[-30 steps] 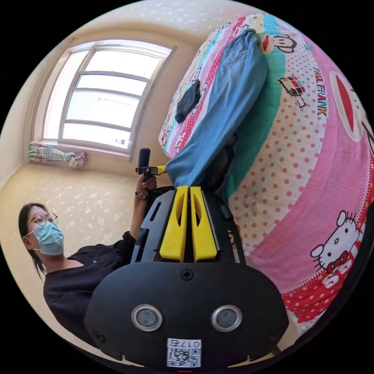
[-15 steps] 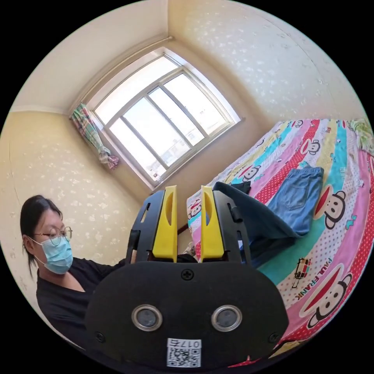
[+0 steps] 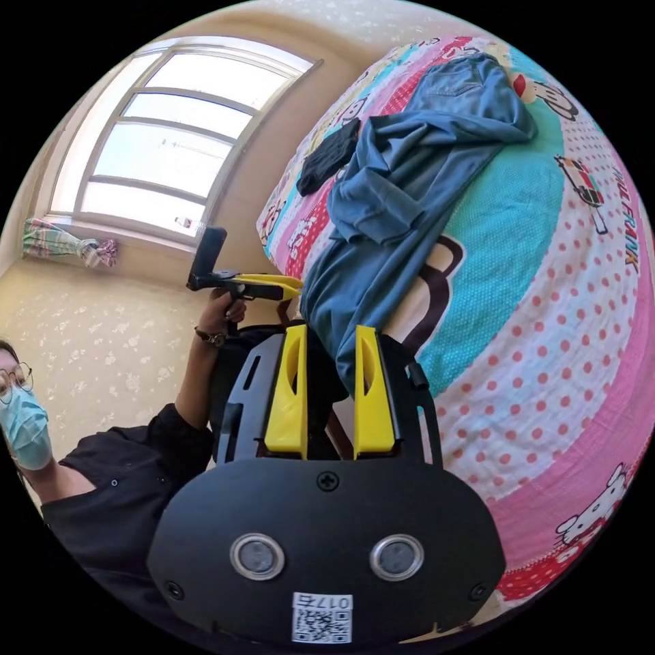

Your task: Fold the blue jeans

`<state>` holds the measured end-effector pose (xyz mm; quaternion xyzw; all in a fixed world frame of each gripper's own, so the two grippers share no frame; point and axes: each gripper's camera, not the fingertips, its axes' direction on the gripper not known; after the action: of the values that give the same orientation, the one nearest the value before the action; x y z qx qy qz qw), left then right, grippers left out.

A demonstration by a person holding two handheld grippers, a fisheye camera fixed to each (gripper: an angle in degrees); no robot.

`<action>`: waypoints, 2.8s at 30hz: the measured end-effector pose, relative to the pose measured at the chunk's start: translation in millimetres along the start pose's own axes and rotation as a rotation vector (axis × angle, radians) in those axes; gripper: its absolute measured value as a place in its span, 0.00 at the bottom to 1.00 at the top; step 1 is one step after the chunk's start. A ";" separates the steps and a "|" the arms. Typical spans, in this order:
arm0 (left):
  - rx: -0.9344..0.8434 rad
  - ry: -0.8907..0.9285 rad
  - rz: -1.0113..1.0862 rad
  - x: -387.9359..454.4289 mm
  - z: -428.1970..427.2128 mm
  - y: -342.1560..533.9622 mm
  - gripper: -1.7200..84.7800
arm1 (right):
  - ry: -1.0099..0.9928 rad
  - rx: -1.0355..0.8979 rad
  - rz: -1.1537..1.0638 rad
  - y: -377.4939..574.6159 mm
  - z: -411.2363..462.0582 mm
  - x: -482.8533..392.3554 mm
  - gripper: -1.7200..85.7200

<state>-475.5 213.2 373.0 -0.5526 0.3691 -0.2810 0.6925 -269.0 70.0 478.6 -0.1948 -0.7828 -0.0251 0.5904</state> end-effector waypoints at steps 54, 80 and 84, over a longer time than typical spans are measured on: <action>-0.020 0.020 0.026 -22.1 17.6 -3.3 0.09 | 0.466 -0.045 -0.056 -16.5 68.1 -4.0 0.11; -0.227 0.464 -0.093 -49.3 -25.3 -19.1 0.03 | 0.095 -0.012 0.255 26.9 -56.4 61.8 0.04; -0.280 0.423 -0.135 -52.0 -20.5 -28.0 0.05 | 0.124 0.041 0.308 17.3 -70.3 57.2 0.07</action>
<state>-521.4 236.7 408.3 -0.5956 0.5032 -0.3820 0.4961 -211.9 82.8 549.9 -0.2987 -0.7061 0.0698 0.6382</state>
